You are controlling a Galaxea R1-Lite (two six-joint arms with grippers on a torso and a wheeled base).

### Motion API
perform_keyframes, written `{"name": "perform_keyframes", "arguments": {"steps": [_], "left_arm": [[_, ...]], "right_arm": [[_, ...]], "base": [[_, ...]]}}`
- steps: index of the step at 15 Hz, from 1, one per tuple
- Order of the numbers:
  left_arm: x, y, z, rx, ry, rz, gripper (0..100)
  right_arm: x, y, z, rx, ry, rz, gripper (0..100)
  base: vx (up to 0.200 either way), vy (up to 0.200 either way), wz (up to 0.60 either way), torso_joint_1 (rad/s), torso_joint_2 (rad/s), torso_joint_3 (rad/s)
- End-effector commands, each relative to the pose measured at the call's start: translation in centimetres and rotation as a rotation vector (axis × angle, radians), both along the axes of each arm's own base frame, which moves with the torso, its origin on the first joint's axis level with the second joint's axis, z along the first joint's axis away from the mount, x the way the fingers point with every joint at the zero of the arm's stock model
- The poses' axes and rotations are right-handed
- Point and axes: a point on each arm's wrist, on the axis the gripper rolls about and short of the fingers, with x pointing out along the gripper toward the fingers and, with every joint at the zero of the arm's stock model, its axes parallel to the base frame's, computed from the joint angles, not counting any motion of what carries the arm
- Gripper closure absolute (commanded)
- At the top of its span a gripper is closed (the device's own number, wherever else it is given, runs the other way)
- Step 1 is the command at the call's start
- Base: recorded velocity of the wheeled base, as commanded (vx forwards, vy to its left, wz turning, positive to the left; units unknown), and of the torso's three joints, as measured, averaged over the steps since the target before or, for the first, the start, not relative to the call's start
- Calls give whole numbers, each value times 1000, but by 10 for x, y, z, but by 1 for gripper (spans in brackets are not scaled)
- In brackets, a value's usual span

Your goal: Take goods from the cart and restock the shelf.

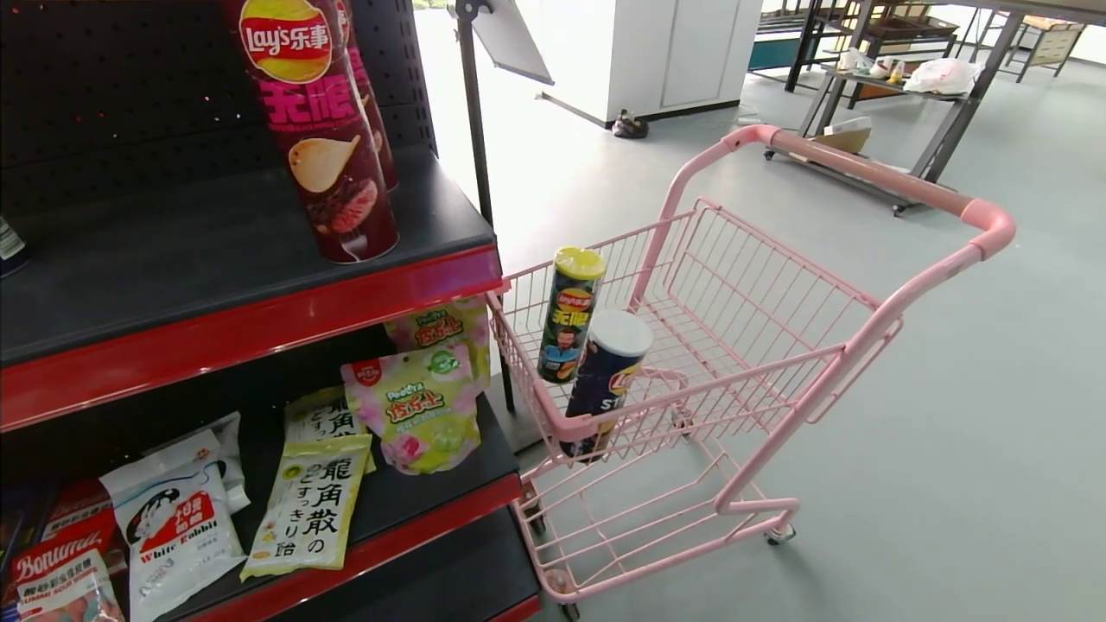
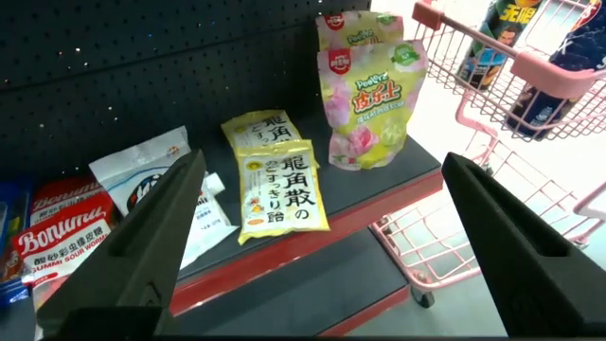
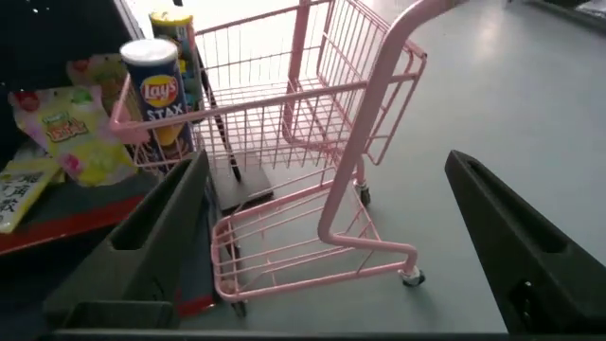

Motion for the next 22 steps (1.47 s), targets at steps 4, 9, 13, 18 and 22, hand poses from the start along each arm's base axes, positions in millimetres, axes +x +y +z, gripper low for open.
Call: {"name": "perform_keyframes", "arguments": {"steps": [4,9,13,18,22], "left_arm": [[0,0,0,0,2,5,0],[0,0,0,0,2,6,0],[0,0,0,0,2,6,0],[0,0,0,0,2,6,0],[0,0,0,0,2,6,0]], "right_arm": [[232,52,54,6,289,325,0],[287,88,5,-16,472,458,0],[311,111,-14,-20,472,507,0],[308,136,-22,-40,491,580,0],[314,151,-21,-46,476,614,0]], "base": [[0,0,0,0,0,0],[0,0,0,0,0,0],[0,0,0,0,0,0],[0,0,0,0,0,0],[0,0,0,0,0,0]]}}
